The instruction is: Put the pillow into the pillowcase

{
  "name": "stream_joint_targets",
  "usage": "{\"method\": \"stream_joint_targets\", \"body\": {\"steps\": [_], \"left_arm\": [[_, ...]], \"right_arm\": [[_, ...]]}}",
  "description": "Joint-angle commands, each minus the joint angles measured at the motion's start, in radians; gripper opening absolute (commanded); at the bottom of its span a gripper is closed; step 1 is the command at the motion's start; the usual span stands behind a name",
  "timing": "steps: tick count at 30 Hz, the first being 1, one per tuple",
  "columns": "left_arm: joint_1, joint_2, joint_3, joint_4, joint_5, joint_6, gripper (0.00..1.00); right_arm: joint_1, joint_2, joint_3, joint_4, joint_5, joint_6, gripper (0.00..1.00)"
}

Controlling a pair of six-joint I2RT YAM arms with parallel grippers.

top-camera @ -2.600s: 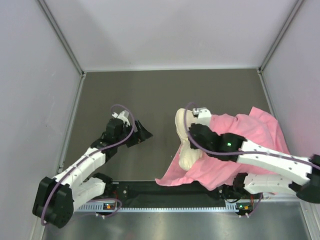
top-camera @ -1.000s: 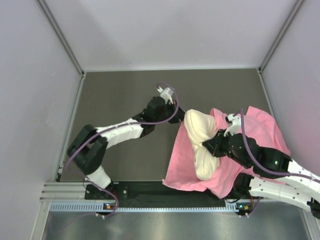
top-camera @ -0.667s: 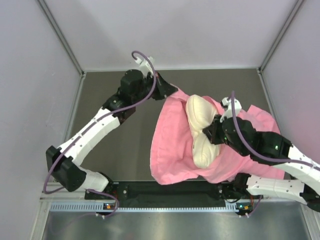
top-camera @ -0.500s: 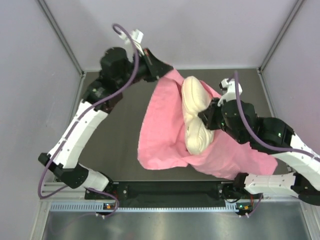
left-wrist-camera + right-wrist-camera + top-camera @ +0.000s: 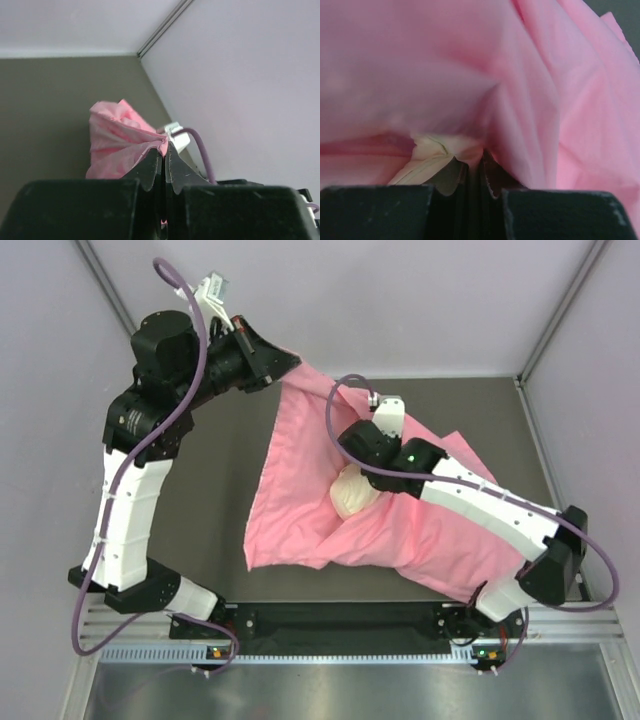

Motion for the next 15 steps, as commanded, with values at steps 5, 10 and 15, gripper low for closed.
{"method": "stream_joint_targets", "body": {"steps": [5,10,15], "left_arm": [[0.092,-0.030,0.030,-0.005,-0.005,0.038,0.00],[0.113,-0.062,-0.172,0.049,-0.043,0.077,0.00],[0.123,-0.114,-0.454,0.138,-0.119,0.142,0.00]], "right_arm": [[-0.142,-0.049,-0.129,-0.101,0.226,-0.055,0.02],[-0.064,-0.136,-0.189,0.028,0.198,-0.219,0.05],[-0.009,-0.230,-0.303,0.117,0.123,-0.305,0.03]]}}
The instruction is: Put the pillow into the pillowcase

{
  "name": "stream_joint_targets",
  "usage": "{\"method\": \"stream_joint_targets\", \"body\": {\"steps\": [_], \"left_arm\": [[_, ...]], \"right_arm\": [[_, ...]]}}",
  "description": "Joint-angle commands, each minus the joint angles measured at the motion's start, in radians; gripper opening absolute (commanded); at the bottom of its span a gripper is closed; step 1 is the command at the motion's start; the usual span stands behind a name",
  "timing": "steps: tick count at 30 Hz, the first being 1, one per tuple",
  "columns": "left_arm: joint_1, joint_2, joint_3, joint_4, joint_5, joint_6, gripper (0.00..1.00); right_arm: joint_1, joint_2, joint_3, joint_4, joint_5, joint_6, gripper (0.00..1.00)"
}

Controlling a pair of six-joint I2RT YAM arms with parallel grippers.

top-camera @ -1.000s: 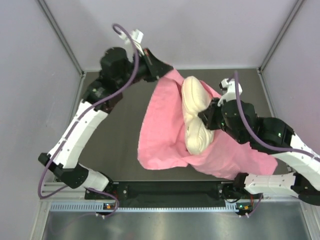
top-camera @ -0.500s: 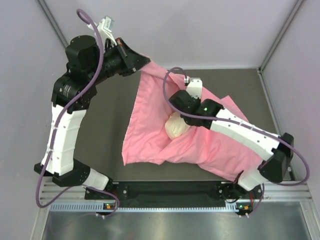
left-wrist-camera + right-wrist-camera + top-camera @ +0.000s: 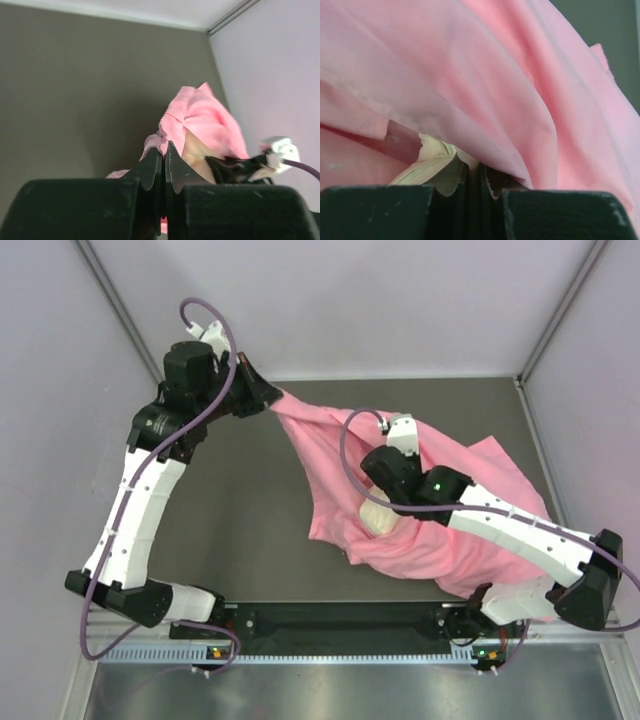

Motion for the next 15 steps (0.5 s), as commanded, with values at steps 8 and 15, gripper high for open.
{"method": "stream_joint_targets", "body": {"steps": [8,15], "left_arm": [[0.014,-0.071,-0.520,0.269,-0.061,0.051,0.00],[0.014,-0.034,-0.676,0.352,-0.064,0.042,0.00]], "right_arm": [[0.013,-0.132,-0.235,0.177,-0.219,-0.176,0.32],[0.035,-0.126,-0.225,0.212,-0.496,-0.159,0.83]]}}
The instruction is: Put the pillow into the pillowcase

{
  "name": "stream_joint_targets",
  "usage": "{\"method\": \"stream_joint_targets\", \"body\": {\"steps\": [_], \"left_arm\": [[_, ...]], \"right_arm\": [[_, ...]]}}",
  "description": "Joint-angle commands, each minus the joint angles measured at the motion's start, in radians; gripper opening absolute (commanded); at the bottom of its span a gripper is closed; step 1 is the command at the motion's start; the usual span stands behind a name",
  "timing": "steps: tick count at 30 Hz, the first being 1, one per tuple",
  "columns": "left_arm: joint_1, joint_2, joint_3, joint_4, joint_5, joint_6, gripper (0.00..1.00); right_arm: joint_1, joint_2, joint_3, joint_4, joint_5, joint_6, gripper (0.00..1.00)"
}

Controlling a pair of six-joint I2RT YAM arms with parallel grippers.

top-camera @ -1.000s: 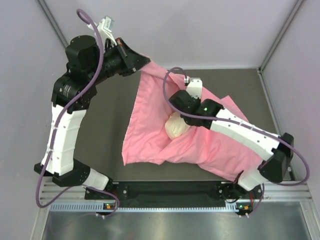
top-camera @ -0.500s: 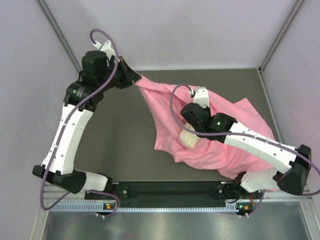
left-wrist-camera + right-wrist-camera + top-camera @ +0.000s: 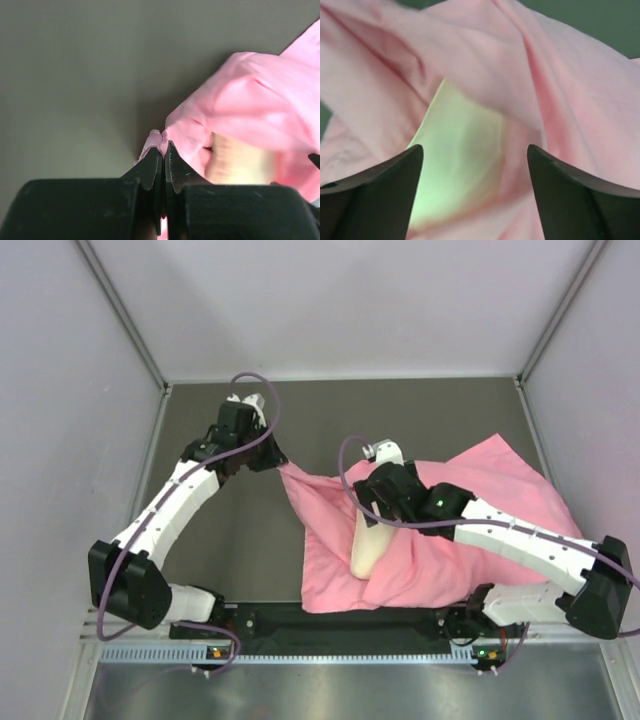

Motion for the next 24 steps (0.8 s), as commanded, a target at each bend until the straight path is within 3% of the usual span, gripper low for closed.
{"method": "stream_joint_targets", "body": {"steps": [1,4,8,11,17,21,22,24], "left_arm": [[0.005,0.003,-0.016,0.135,-0.022,0.006,0.00],[0.009,0.030,-0.013,0.132,-0.034,0.011,0.00],[0.019,0.062,0.026,0.123,-0.030,0.015,0.00],[0.026,0.072,0.059,0.111,-0.031,0.023,0.00],[0.069,0.088,0.108,0.078,-0.010,0.040,0.00],[0.152,0.103,0.122,0.068,0.050,0.044,0.00],[0.170,0.108,0.125,0.062,0.061,0.047,0.00],[0.222,0.114,0.128,0.052,0.062,0.051,0.00]], "right_arm": [[0.048,-0.020,0.025,0.065,-0.171,0.000,0.87],[0.116,0.000,0.037,0.050,-0.177,0.019,0.92],[0.274,0.076,0.069,0.047,-0.122,0.048,0.91],[0.335,0.167,0.098,0.030,-0.057,0.057,0.86],[0.343,0.334,0.080,0.022,0.019,0.083,0.73],[0.257,0.379,0.019,-0.065,0.045,0.217,0.48],[0.204,0.355,-0.039,-0.083,0.064,0.287,0.35],[0.159,0.303,-0.104,-0.117,0.093,0.342,0.25]]}}
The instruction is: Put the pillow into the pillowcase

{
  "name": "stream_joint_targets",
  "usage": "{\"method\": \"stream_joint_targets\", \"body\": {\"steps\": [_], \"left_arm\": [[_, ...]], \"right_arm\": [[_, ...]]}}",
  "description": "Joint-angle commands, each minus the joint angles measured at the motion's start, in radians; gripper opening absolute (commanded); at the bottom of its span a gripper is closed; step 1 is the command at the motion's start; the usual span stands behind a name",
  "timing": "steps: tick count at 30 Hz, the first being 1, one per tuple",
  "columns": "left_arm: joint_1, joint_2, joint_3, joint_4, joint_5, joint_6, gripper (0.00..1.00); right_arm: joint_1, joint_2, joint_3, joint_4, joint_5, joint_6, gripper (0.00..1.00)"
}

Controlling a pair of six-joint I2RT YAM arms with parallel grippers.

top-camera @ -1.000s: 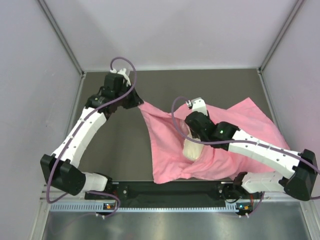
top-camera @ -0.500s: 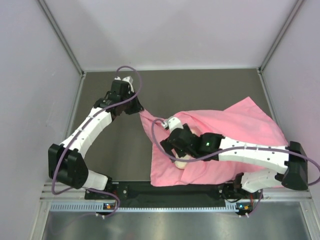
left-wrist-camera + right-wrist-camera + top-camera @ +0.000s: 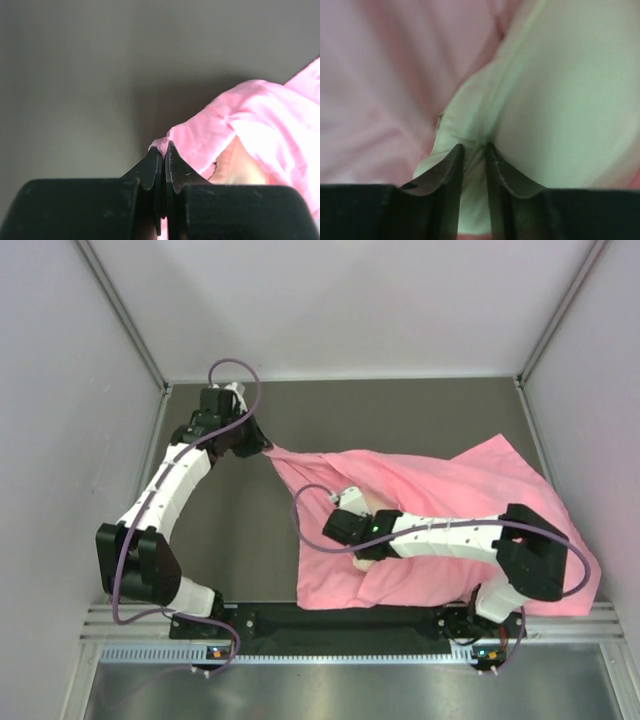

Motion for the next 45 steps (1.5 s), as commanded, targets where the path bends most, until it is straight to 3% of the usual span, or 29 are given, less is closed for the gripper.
{"method": "stream_joint_targets", "body": {"steps": [1,5,7,10,11,14,17,23,31,36,45], "left_arm": [[0.093,0.008,0.045,0.023,-0.022,0.027,0.00],[0.133,0.007,0.028,0.039,-0.027,0.032,0.00],[0.133,0.011,0.023,0.043,0.054,0.028,0.02],[0.107,-0.021,-0.012,0.041,0.084,0.030,0.65],[0.091,-0.041,-0.026,0.039,0.067,0.032,0.75],[0.027,-0.137,-0.110,0.038,0.025,0.030,0.86],[-0.030,-0.241,-0.234,0.050,0.015,-0.002,0.87],[-0.307,-0.450,-0.539,0.113,-0.090,-0.131,0.87],[-0.412,-0.679,-0.774,0.062,-0.128,-0.252,0.87],[-0.559,-0.667,-0.838,0.102,-0.176,-0.347,0.87],[-0.820,-0.504,-0.931,0.289,-0.269,-0.505,0.81]], "right_arm": [[-0.123,-0.134,-0.143,-0.136,0.115,0.197,0.20],[-0.181,-0.313,-0.224,-0.119,0.124,0.232,0.09],[-0.184,-0.348,-0.215,-0.110,0.117,0.214,0.06],[-0.184,-0.323,-0.167,-0.116,0.105,0.182,0.01],[-0.183,-0.316,-0.156,-0.116,0.103,0.177,0.00],[-0.184,-0.296,-0.121,-0.091,0.088,0.154,0.00],[-0.184,-0.265,-0.078,-0.071,0.086,0.137,0.00],[-0.203,-0.222,-0.001,-0.045,0.077,0.111,0.00],[-0.206,-0.234,-0.007,-0.013,0.052,0.113,0.04],[-0.206,-0.254,-0.023,-0.005,0.052,0.125,0.09],[-0.212,-0.308,-0.046,-0.008,0.049,0.122,0.17]]}}
